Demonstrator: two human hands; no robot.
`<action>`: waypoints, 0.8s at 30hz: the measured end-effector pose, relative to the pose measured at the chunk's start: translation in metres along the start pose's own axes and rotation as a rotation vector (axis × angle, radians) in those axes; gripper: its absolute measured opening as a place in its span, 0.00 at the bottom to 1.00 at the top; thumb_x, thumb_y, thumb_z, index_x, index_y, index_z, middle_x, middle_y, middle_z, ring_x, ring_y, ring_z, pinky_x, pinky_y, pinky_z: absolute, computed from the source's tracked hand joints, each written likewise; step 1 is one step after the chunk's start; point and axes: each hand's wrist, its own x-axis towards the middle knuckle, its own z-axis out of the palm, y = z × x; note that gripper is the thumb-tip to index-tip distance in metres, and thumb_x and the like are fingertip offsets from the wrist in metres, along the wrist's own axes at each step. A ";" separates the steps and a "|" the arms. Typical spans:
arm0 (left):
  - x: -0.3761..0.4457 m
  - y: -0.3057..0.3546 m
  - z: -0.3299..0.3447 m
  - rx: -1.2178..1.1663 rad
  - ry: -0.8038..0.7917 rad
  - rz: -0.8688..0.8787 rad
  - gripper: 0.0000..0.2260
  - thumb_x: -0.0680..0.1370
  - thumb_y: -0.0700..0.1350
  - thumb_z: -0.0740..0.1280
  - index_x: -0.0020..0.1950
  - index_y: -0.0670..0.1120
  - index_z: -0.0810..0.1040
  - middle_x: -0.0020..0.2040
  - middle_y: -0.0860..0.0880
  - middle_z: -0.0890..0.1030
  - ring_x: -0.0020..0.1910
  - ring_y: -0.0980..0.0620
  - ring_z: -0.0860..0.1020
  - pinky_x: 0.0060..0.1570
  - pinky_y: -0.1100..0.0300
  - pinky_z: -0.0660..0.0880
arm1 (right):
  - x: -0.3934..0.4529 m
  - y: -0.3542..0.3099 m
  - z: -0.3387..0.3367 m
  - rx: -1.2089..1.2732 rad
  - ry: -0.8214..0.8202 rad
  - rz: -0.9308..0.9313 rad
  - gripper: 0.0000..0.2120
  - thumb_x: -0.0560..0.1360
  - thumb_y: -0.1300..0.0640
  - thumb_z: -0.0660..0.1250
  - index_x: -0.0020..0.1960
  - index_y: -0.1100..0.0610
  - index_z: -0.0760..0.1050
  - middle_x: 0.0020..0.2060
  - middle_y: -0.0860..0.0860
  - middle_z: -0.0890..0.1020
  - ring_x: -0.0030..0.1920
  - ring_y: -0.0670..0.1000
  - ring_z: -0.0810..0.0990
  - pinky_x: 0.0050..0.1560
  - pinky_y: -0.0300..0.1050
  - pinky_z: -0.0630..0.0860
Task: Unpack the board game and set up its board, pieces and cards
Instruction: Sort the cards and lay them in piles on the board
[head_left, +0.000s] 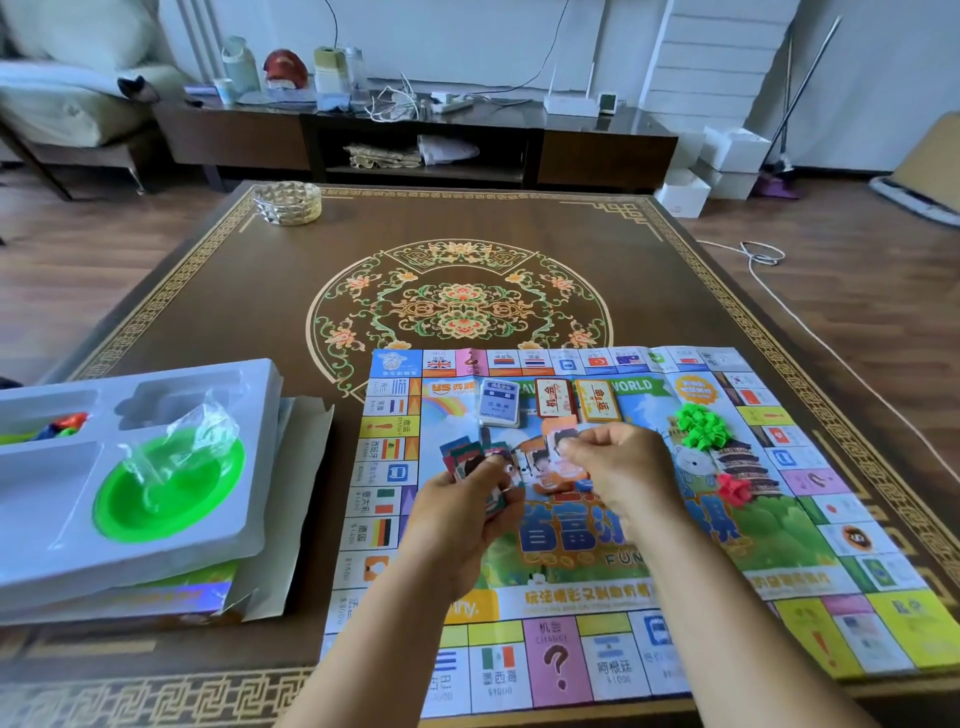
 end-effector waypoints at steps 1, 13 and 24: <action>0.001 0.000 -0.002 -0.001 0.004 -0.003 0.05 0.78 0.39 0.65 0.49 0.36 0.76 0.41 0.42 0.77 0.38 0.48 0.78 0.32 0.62 0.80 | 0.004 0.000 0.001 -0.072 0.010 -0.019 0.12 0.71 0.56 0.73 0.32 0.53 0.73 0.29 0.49 0.78 0.30 0.49 0.74 0.33 0.41 0.70; 0.002 -0.001 -0.013 0.056 -0.087 0.012 0.06 0.78 0.35 0.62 0.49 0.37 0.78 0.43 0.42 0.83 0.43 0.47 0.82 0.42 0.59 0.80 | 0.014 0.006 0.036 -0.591 0.019 -0.084 0.09 0.74 0.54 0.68 0.51 0.57 0.74 0.49 0.53 0.79 0.47 0.55 0.78 0.45 0.45 0.74; -0.009 0.003 -0.014 0.056 -0.080 0.020 0.07 0.73 0.36 0.70 0.50 0.39 0.79 0.40 0.43 0.83 0.37 0.50 0.83 0.36 0.62 0.79 | -0.038 -0.011 0.021 0.171 -0.358 0.065 0.06 0.72 0.54 0.72 0.42 0.57 0.81 0.38 0.51 0.82 0.41 0.47 0.77 0.43 0.42 0.70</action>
